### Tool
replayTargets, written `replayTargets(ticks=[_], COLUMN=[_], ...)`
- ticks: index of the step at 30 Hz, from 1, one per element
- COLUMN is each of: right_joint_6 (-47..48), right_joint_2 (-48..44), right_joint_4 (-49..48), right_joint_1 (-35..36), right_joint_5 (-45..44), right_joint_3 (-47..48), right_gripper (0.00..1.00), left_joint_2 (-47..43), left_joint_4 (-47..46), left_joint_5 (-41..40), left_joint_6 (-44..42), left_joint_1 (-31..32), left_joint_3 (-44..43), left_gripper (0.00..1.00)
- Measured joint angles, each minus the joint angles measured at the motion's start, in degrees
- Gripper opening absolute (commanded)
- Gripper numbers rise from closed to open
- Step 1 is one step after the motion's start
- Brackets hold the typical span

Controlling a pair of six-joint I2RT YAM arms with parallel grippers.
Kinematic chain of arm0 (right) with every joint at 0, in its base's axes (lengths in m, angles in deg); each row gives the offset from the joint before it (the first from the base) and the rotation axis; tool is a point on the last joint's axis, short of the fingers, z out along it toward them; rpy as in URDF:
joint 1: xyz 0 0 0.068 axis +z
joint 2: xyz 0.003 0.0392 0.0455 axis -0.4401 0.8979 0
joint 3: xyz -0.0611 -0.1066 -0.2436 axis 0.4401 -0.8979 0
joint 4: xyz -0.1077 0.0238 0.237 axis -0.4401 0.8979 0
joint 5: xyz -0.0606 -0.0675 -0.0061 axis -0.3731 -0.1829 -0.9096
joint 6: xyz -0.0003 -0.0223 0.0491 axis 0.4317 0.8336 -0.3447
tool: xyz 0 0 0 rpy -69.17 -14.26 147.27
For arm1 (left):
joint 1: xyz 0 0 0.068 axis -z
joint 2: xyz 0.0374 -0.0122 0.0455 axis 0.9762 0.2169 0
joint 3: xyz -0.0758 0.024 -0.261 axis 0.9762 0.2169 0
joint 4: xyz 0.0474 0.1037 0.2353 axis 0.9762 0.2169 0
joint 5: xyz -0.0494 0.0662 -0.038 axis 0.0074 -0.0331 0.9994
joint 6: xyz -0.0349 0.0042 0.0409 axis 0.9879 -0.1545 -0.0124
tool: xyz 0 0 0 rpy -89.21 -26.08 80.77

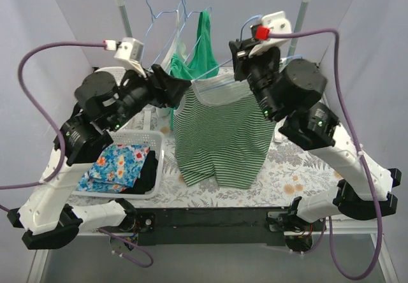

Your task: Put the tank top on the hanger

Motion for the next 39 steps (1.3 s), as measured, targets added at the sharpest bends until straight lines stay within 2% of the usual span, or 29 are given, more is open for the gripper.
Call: replayTargets(ticks=[2, 4, 8, 12, 17, 21, 30, 39], right_joint_6=[0.96, 1.64, 2.01, 1.55, -0.76, -2.64, -5.03, -6.95], right_joint_2=[2.45, 2.80, 0.85, -3.02, -6.82, -7.06, -7.17, -7.10], right_joint_4=[4.02, 6.32, 8.50, 9.38, 10.82, 12.46, 12.85, 12.92], right_joint_1=[0.24, 0.57, 0.63, 0.72, 0.74, 0.74, 0.68, -1.16], right_joint_5=[3.08, 6.12, 11.02, 15.15, 18.21, 19.47, 19.76, 19.91], right_joint_3=[9.29, 14.03, 16.00, 9.57, -3.50, -9.94, -12.94, -13.90], right_gripper=[0.01, 0.01, 0.01, 0.01, 0.01, 0.01, 0.01, 0.01], left_joint_2=[-2.47, -3.78, -4.48, -4.37, -1.70, -0.50, 0.15, -2.25], left_joint_4=[-3.39, -5.14, -7.91, -7.91, -1.25, 4.63, 13.11, 15.21], left_joint_5=[-0.22, -0.15, 0.22, 3.08, 10.03, 16.57, 25.73, 27.19], left_joint_6=[-1.97, -3.61, -6.91, -10.19, -13.90, -15.45, -15.30, -13.09], left_joint_1=[0.02, 0.02, 0.00, 0.00, 0.00, 0.00, 0.00, 0.09], left_joint_3=[-0.17, -1.20, -4.00, -5.68, -9.86, -8.57, 4.90, 12.04], left_gripper=[0.59, 0.59, 0.60, 0.57, 0.53, 0.51, 0.49, 0.49])
